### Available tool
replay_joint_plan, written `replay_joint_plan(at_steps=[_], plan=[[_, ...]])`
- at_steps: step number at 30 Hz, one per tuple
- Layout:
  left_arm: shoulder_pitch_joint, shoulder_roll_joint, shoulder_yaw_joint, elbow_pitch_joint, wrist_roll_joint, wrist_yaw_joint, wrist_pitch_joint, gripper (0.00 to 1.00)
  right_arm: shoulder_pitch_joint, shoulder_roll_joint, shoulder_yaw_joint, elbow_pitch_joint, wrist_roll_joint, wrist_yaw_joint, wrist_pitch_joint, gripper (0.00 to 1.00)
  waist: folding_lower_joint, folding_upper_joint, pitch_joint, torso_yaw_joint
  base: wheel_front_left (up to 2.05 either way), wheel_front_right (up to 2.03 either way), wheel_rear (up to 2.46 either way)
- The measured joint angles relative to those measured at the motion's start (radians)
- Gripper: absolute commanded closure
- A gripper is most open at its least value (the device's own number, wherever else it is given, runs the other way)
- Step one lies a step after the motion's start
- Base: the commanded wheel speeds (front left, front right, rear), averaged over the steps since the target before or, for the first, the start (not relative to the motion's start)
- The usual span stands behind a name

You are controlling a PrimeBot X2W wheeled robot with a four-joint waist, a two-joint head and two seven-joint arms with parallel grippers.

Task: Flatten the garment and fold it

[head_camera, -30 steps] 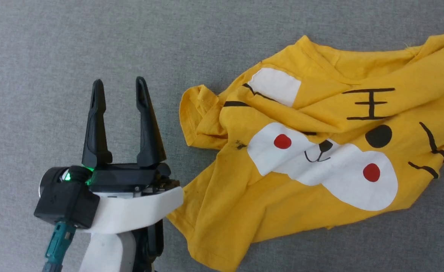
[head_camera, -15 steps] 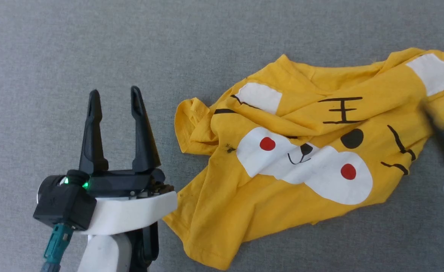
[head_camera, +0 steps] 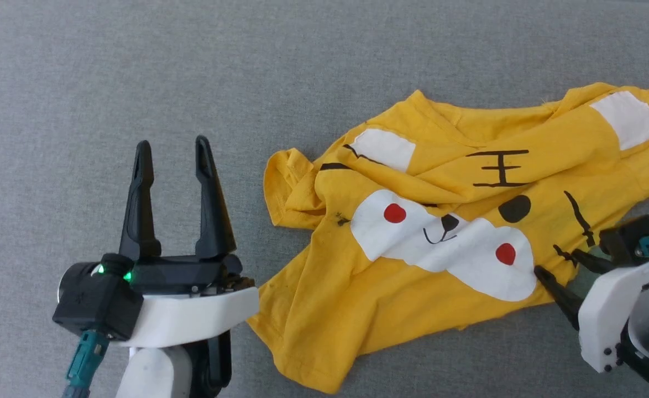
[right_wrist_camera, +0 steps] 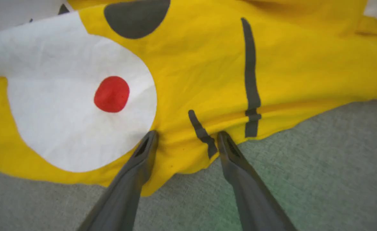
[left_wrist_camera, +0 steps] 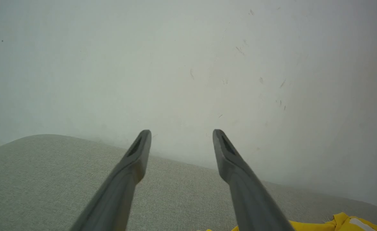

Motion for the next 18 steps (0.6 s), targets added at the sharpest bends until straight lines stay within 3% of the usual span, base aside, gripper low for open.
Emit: replay_joint_plan(at_steps=[1, 2, 6, 10, 16, 18], plan=[[0.0, 0.0, 0.0, 0.002, 0.0, -0.001, 0.0, 0.0, -0.012, 0.002, 0.005, 0.014, -0.004, 0.0, -0.008, 0.88, 0.0, 0.0, -0.002, 0.0, 0.0, 0.0, 0.0], [0.0, 0.0, -0.001, 0.005, 0.0, -0.007, 0.0, 0.0, -0.021, 0.004, 0.008, 0.022, -0.008, 0.0, -0.015, 1.0, 0.0001, 0.0, -0.005, -0.001, 0.0, 0.0, 0.0], [0.0, 0.0, -0.002, 0.015, 0.0, -0.016, 0.0, 0.0, -0.043, 0.012, -0.013, 0.036, -0.005, 0.001, -0.024, 1.0, 0.0004, 0.0, -0.013, -0.013, 0.0, 0.0, 0.0], [-0.001, 0.0, -0.004, 0.023, 0.0, -0.018, 0.0, 0.0, -0.01, 0.0, -0.11, 0.009, 0.025, 0.001, 0.026, 1.0, 0.0004, 0.0, -0.024, -0.029, 0.0, 0.0, 0.0], [0.0, 0.0, 0.001, 0.029, -0.012, -0.018, 0.0, 0.0, 0.207, -0.065, -0.302, -0.024, 0.049, 0.001, 0.212, 1.0, 0.0003, 0.0, -0.036, -0.054, 0.0, 0.0, 0.0], [0.0, 0.0, 0.001, 0.033, -0.019, -0.018, 0.0, 0.0, 0.278, -0.06, -0.365, -0.02, 0.045, 0.001, 0.247, 1.0, 0.0002, 0.0, -0.035, -0.056, 0.0, 0.0, 0.0]])
